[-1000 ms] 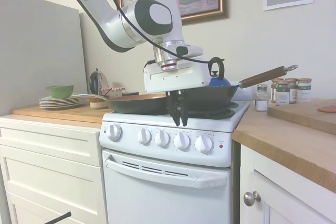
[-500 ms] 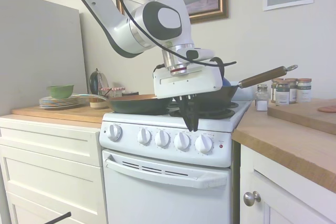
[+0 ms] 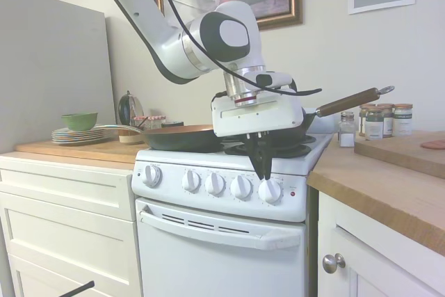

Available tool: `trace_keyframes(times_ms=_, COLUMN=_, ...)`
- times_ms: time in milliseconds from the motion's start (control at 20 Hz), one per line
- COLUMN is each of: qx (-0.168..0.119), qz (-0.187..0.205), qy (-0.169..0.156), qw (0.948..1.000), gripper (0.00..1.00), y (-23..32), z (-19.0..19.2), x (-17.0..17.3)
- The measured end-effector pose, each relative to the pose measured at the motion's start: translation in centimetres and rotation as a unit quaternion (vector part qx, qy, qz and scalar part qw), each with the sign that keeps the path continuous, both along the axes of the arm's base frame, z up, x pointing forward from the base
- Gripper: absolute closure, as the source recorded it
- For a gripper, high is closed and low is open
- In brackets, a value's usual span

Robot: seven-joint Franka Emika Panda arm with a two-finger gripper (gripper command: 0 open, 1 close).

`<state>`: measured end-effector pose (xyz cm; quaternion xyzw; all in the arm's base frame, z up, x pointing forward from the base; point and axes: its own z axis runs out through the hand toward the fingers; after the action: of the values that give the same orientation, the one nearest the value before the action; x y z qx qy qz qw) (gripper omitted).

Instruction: Turn on the stove on the bottom right

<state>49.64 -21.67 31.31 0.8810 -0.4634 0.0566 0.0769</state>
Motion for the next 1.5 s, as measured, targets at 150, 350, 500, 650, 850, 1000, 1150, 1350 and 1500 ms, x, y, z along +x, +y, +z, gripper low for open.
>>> trace_keyframes(times_ms=150, qx=0.003, qz=-0.002, qy=-0.001, qw=1.0, gripper=1.0, y=-0.1, z=-0.3, x=0.5)
trace_keyframes(times_ms=350, qx=0.004, qz=-0.001, qy=0.0, qw=1.0, gripper=1.0, y=-0.3, z=-0.8, x=1.1)
trace_keyframes(times_ms=500, qx=0.005, qz=-0.001, qy=0.0, qw=1.0, gripper=1.0, y=-0.6, z=-1.1, x=1.6)
trace_keyframes(times_ms=650, qx=0.007, qz=-0.001, qy=0.0, qw=1.0, gripper=1.0, y=-0.8, z=-1.3, x=2.0)
trace_keyframes(times_ms=850, qx=0.01, qz=-0.001, qy=0.0, qw=1.0, gripper=1.0, y=-1.0, z=-1.5, x=2.1)
trace_keyframes(times_ms=1000, qx=0.01, qz=0.001, qy=0.001, qw=0.9999, gripper=1.0, y=-0.9, z=-1.6, x=2.1)
trace_keyframes(times_ms=1150, qx=0.011, qz=0.003, qy=0.003, qw=0.9999, gripper=1.0, y=-0.6, z=-1.6, x=2.2)
trace_keyframes(times_ms=1350, qx=0.012, qz=0.01, qy=0.008, qw=0.9998, gripper=1.0, y=0.3, z=-1.8, x=2.4)
trace_keyframes(times_ms=1500, qx=0.017, qz=0.016, qy=0.014, qw=0.9996, gripper=1.0, y=1.9, z=-2.6, x=2.5)
